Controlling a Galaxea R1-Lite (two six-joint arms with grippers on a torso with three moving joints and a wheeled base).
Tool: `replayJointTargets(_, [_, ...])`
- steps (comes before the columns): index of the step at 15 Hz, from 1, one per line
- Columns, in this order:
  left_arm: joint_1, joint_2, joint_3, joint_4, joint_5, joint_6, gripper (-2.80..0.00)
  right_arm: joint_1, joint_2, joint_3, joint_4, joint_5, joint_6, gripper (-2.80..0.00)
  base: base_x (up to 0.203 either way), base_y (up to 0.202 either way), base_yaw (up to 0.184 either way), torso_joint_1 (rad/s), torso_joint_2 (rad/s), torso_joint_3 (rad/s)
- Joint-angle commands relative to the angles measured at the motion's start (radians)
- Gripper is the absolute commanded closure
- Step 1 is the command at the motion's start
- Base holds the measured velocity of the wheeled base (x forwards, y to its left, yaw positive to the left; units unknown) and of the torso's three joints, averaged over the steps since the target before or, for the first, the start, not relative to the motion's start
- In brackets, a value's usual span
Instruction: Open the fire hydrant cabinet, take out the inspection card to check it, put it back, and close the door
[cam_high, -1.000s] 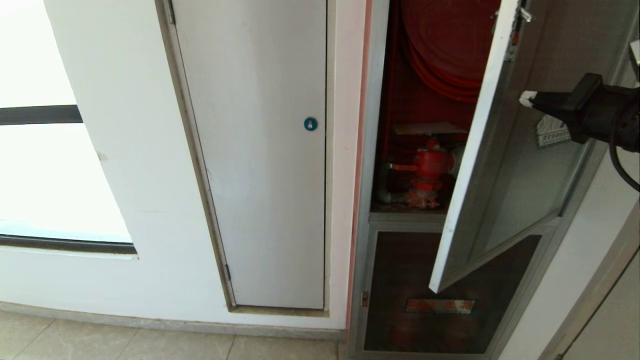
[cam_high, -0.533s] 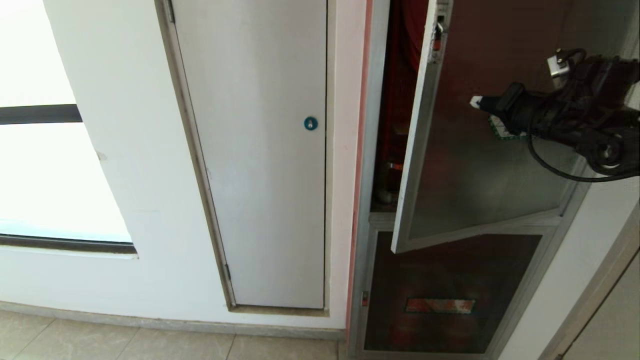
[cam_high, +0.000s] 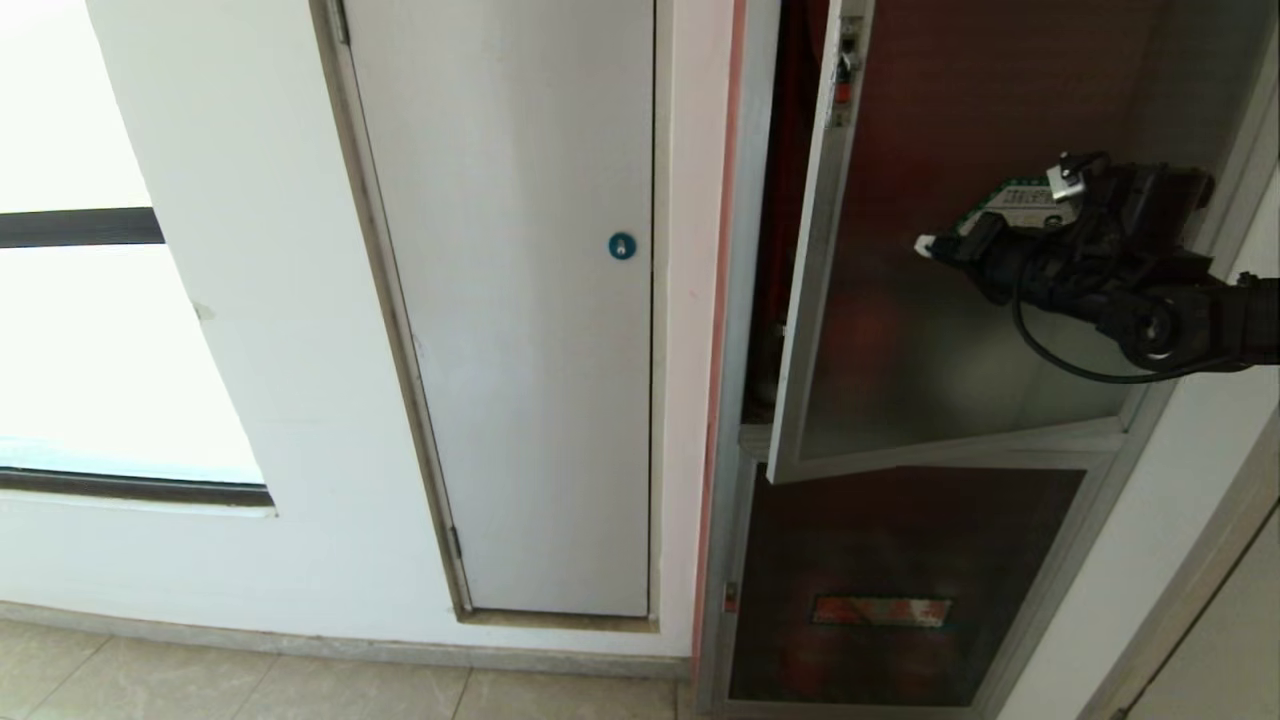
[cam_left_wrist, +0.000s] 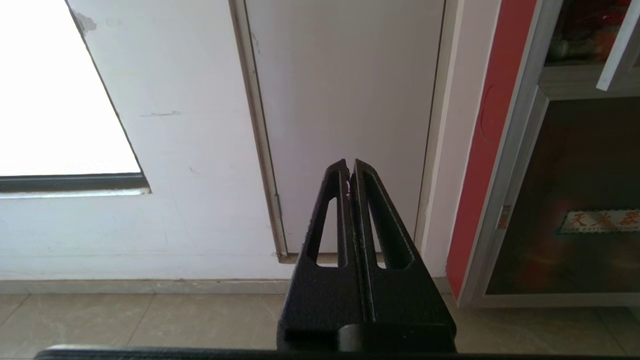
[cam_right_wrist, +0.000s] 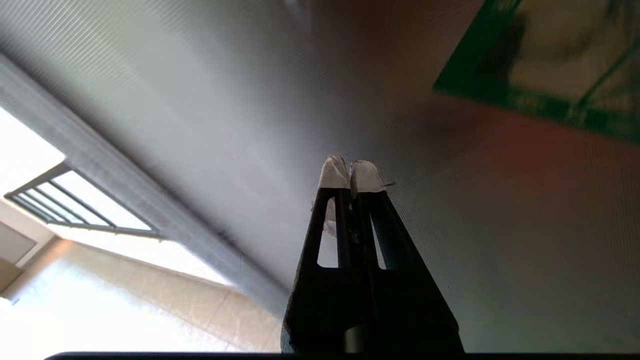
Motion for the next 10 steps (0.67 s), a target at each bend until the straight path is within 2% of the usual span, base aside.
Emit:
replayJointTargets(1, [0.000, 0.001, 0.028, -0.001, 0.000, 0.001, 0.00, 0.004, -0.183, 0.157, -0.007, 0.005, -0.010, 0.00, 0.000, 0.000, 0.000, 0.000, 0.00, 0.000])
replayJointTargets(7, [0.000, 0.001, 0.028, -0.001, 0.000, 0.001, 0.00, 0.045, -0.806, 0.685, -0.004, 0.005, -0.111, 0.00, 0.000, 0.000, 0.000, 0.000, 0.00, 0.000])
replayJointTargets(10, [0.000, 0.001, 0.028, -0.001, 0.000, 0.001, 0.00, 0.051, -1.136, 0.880, 0.039, -0.012, -0.153, 0.00, 0.000, 0.000, 0.000, 0.000, 0.00, 0.000])
